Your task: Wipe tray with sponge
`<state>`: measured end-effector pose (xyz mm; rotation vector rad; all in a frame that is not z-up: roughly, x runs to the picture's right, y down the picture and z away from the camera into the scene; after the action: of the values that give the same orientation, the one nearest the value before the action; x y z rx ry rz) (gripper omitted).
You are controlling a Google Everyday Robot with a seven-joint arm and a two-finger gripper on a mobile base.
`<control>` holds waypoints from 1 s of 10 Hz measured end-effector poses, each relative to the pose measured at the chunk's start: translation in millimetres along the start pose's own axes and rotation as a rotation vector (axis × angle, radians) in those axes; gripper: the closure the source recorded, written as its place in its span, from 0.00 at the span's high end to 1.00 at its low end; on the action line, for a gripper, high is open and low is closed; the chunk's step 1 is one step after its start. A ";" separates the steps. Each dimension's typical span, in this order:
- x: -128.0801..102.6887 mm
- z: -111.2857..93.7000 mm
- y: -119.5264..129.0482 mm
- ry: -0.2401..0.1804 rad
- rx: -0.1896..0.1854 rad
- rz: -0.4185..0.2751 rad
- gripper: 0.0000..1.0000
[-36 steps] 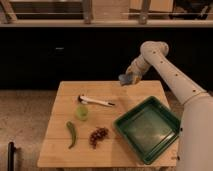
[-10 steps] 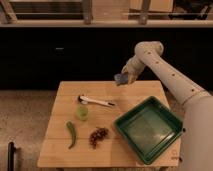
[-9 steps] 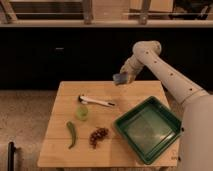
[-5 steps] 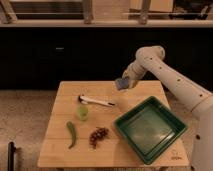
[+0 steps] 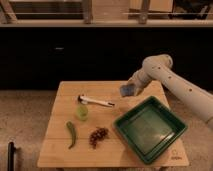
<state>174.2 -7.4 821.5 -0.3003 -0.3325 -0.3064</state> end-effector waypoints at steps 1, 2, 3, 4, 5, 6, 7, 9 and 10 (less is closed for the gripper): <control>0.9 1.5 5.2 -0.007 0.000 0.004 0.00; 0.6 1.4 11.2 -0.015 0.002 0.004 0.00; 4.7 0.0 20.6 -0.019 0.001 0.010 0.00; 7.2 -1.5 28.1 -0.021 -0.001 0.013 0.00; 6.2 -0.7 33.6 -0.025 -0.005 0.011 0.00; 5.4 -1.4 40.5 -0.028 -0.008 0.011 0.00; 5.6 -3.0 49.7 -0.030 -0.010 0.015 0.00; 3.4 -6.7 64.5 -0.032 -0.007 0.026 0.00; 1.6 -10.2 74.0 -0.026 0.004 0.047 0.00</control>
<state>203.6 56.1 795.4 -0.3082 -0.3509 -0.2562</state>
